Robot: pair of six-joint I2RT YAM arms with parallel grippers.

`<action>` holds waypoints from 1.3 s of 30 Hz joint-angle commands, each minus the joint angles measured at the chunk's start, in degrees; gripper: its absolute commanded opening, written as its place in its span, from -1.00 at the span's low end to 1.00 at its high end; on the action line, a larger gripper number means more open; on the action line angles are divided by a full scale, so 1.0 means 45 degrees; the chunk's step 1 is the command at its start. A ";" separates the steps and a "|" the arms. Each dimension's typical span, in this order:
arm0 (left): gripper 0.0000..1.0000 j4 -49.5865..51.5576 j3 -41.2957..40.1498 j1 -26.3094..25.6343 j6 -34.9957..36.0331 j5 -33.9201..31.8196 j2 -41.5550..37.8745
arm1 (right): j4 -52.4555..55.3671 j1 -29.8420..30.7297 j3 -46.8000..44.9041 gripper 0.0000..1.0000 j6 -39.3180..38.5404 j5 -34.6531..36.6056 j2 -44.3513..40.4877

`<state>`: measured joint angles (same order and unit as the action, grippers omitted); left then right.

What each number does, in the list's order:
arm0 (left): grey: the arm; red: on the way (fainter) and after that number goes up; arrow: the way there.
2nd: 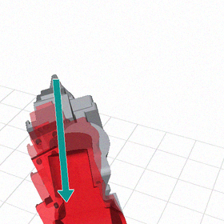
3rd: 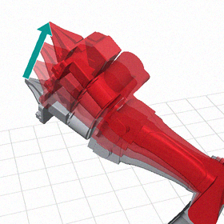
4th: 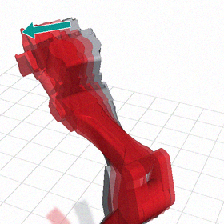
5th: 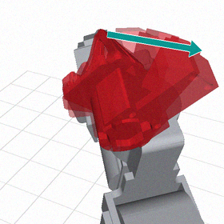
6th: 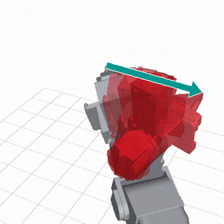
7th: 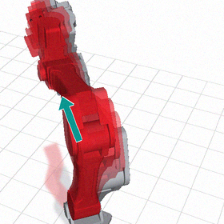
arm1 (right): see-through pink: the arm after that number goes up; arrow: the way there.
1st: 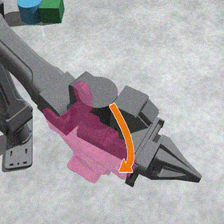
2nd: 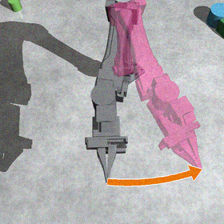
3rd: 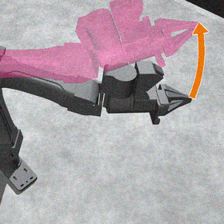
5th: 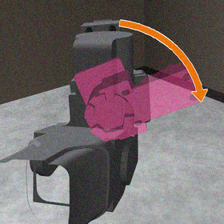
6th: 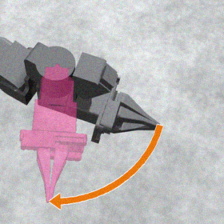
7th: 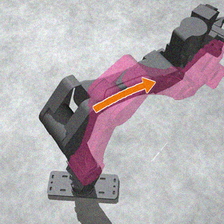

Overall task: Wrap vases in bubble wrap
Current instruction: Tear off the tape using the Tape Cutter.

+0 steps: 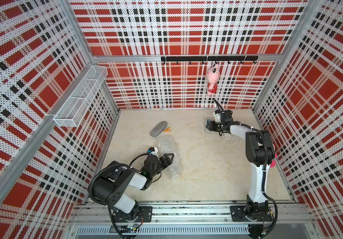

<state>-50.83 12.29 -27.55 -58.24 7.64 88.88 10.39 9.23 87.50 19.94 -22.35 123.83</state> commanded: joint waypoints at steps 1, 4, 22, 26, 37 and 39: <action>-0.11 0.1549 -0.0174 -0.0216 0.0154 0.0157 0.0366 | -0.0228 0.0057 0.0325 -0.13 0.0065 -0.0250 0.0372; -0.11 0.1549 -0.0193 -0.0206 0.0159 0.0148 0.0367 | -0.0259 0.0038 0.0339 -0.14 0.0172 -0.0209 0.0392; -0.11 0.1549 -0.0193 -0.0190 0.0175 0.0131 0.0382 | -0.1465 -0.0272 -0.0349 -0.19 0.1159 -0.1286 0.0510; -0.11 0.1549 -0.0174 -0.0191 0.0177 0.0141 0.0499 | -0.1684 -0.0352 -0.0520 -0.21 0.1271 -0.1571 0.0509; -0.12 0.1552 -0.0056 -0.0169 0.0190 0.0197 0.0568 | -0.2069 -0.0490 -0.0715 -0.35 0.1534 -0.1842 0.0539; -0.12 0.1550 -0.0037 -0.0170 0.0211 0.0217 0.0569 | -0.2129 -0.0501 -0.0715 -0.39 0.1581 -0.1921 0.0568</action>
<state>-51.16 12.49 -27.70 -58.19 7.49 89.32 1.91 7.09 85.06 26.52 -28.77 124.84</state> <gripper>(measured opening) 0.773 0.309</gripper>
